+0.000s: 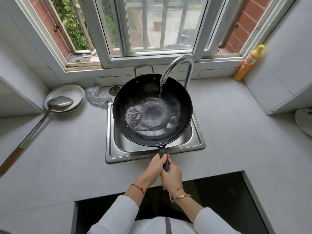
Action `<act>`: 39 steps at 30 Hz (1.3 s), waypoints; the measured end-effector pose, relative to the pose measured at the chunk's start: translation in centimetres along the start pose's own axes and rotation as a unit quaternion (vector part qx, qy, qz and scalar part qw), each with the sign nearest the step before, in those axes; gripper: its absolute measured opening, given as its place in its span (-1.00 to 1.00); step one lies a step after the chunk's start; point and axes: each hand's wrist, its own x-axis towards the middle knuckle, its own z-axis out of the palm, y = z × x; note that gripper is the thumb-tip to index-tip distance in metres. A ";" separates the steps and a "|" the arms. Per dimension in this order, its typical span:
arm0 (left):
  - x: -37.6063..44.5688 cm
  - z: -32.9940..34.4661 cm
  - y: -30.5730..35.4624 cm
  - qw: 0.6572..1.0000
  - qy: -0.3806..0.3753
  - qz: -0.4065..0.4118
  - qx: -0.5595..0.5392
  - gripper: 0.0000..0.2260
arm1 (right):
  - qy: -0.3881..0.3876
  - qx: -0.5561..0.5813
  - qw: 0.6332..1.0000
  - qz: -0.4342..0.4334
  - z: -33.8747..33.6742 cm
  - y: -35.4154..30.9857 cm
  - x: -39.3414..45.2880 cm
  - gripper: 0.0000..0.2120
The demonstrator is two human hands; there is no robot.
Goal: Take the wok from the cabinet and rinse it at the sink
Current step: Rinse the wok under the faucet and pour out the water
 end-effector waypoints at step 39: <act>-0.6 2.0 2.8 0.990 0.111 -0.008 0.091 -0.81 | -0.084 0.034 0.994 0.065 -2.7 -2.6 0.2 -0.72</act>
